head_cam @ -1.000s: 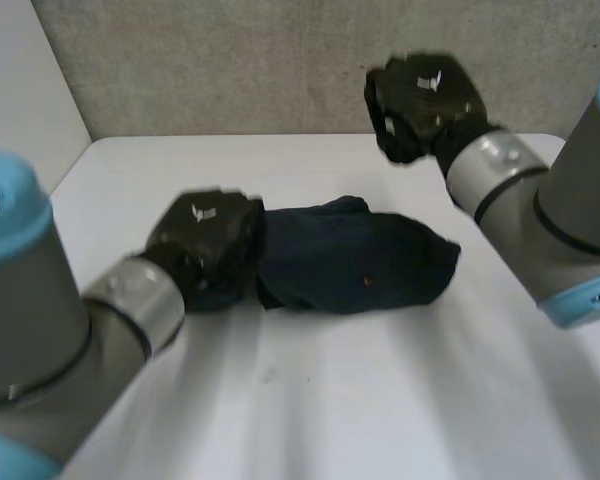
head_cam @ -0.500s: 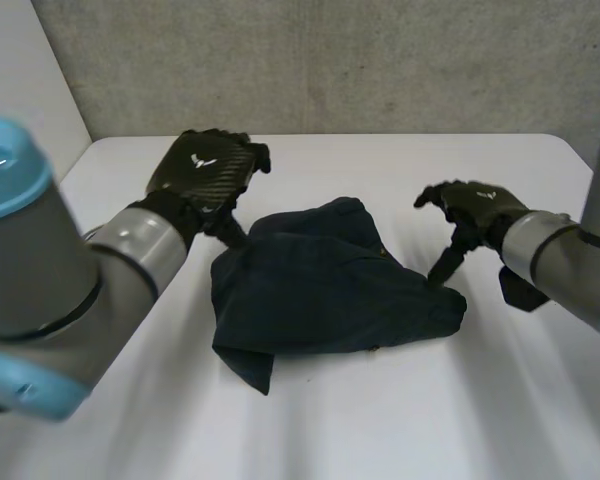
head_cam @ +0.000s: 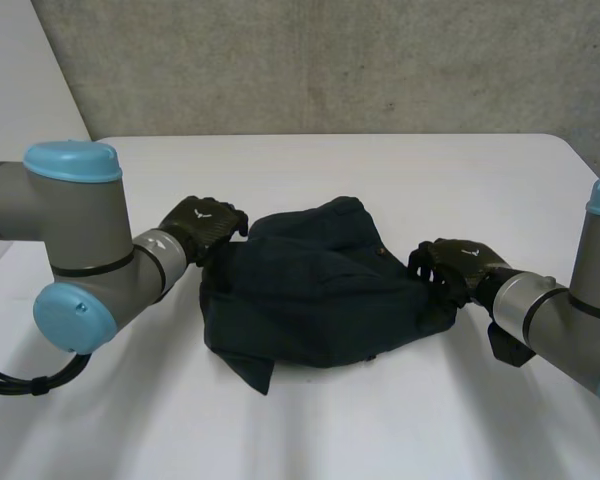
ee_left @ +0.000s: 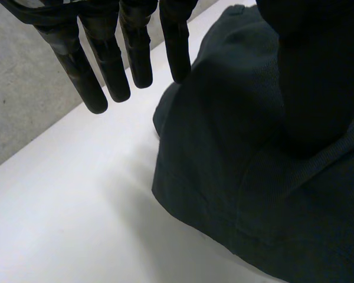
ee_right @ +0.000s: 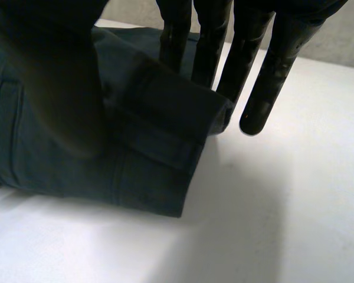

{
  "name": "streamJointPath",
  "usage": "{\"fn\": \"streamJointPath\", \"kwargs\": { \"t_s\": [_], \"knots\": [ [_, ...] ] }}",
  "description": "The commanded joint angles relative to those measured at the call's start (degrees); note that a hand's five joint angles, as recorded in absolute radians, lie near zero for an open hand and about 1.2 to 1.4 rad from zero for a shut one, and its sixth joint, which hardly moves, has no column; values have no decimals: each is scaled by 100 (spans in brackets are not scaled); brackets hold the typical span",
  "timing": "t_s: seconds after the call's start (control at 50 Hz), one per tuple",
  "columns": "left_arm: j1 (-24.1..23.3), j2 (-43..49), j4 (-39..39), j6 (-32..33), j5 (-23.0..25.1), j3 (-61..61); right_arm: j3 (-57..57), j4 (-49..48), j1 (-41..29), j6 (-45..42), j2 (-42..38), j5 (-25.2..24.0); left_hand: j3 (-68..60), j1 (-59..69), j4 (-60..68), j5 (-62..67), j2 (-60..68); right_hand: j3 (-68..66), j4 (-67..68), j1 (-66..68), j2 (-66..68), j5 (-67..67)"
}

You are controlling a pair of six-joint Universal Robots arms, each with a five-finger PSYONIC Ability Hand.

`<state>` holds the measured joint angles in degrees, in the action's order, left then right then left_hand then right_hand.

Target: Fold the shorts.

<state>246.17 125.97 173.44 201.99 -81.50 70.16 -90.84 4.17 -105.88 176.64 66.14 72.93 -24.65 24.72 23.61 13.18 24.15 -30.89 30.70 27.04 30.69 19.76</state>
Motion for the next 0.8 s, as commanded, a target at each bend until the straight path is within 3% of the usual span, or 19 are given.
{"fn": "streamJointPath", "kwargs": {
  "t_s": [0.02, 0.12, 0.2, 0.22, 0.38, 0.5, 0.62, 0.8],
  "knots": [
    [-87, 253, -12, 33, 2, -28, 66, -732, -29, -7, -172, 502, -104, 97, 208, 251, 154, -4907, 4926, 5292, 4927, 5020],
    [-87, 464, -47, 287, -33, -64, 102, -961, -47, -68, -93, 723, -790, 783, 894, 938, 841, -4911, 4930, 5296, 4931, 5024],
    [-70, 473, -47, 525, -77, -64, 93, -926, -152, -401, -22, 714, -4033, 4026, 4137, 4181, 4084, -4911, 4930, 5296, 4931, 5024],
    [-52, 412, -47, 551, -77, -38, 93, -926, -196, -472, -22, 714, -5455, 5448, 5559, 5603, 5506, -4911, 4930, 5296, 4931, 5024],
    [-87, -527, -389, 464, -50, 24, 347, -900, -390, -1254, 101, 784, -5535, 5528, 5639, 5682, 5585, -4911, 4930, 5296, 4931, 5024],
    [-192, -1547, -1048, 376, -59, -72, 830, -663, -486, -1878, 864, 784, -5535, 5528, 5639, 5682, 5585, -4911, 4930, 5296, 4931, 5024],
    [-237, -2462, -1505, 209, -85, -283, 1498, 206, -504, -2415, 1489, 776, -5535, 5528, 5639, 5682, 5585, -4911, 4930, 5296, 4931, 5024],
    [-210, -2446, -2016, 209, -103, -380, 2237, 1885, -750, -2582, 1279, 811, -5535, 5528, 5639, 5682, 5585, -4911, 4930, 5296, 4931, 5024]
  ]
}}
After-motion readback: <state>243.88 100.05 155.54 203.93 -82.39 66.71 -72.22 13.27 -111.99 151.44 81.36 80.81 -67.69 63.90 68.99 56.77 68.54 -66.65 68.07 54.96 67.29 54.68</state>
